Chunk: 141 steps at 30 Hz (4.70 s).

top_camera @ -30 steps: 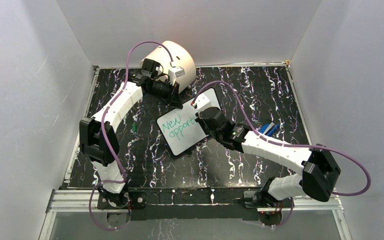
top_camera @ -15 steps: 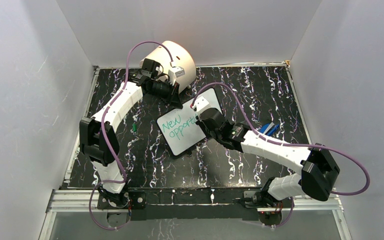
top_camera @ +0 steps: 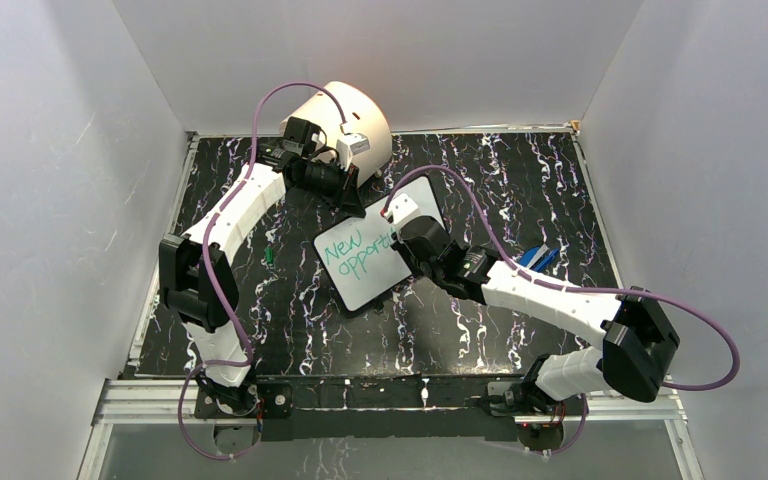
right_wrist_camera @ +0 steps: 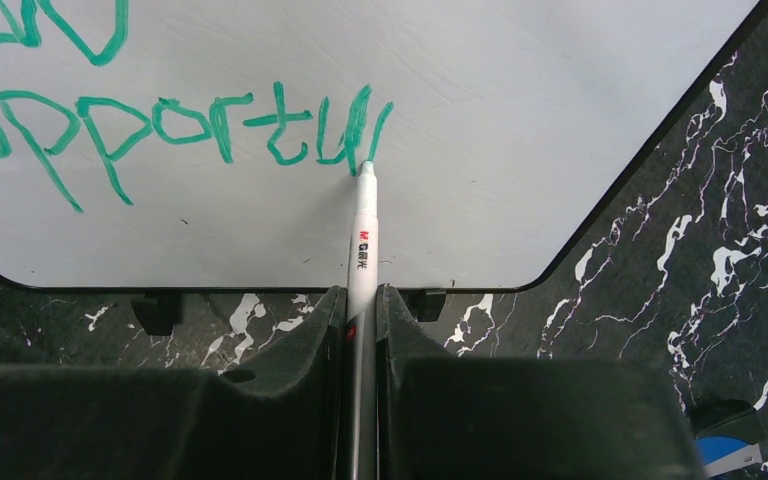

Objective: Write a sentence on the whiteboard

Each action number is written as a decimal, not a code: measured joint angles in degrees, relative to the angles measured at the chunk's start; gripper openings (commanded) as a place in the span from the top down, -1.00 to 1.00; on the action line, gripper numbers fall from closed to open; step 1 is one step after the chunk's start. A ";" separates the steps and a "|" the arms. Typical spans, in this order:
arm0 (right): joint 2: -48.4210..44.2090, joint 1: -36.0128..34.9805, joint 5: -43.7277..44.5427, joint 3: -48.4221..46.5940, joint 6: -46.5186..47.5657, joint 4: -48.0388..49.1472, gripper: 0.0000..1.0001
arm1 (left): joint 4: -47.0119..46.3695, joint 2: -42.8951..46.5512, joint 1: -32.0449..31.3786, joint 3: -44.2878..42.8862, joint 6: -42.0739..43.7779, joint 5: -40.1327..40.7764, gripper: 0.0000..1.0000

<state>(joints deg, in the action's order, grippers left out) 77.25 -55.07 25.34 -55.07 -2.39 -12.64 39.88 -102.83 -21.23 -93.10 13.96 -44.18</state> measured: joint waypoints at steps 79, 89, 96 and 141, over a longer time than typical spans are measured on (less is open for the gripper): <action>-1.81 1.90 1.51 0.24 -0.17 2.29 1.00 | -0.04 -0.04 -0.24 -0.07 0.00 0.48 1.00; -2.10 2.97 1.68 0.22 0.72 3.87 1.00 | -0.02 -0.04 -0.24 -0.07 0.00 0.46 1.00; -1.55 3.45 1.42 0.22 0.94 4.94 1.00 | -0.02 -0.04 -0.24 -0.07 0.00 0.44 1.00; -2.21 4.07 -0.04 0.55 0.07 3.43 1.00 | 0.04 -0.04 -0.37 -0.17 -0.04 1.31 1.00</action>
<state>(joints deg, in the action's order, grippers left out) 75.05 -51.00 25.30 -54.52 -2.33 -9.21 39.92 -102.87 -21.61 -93.27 13.91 -42.87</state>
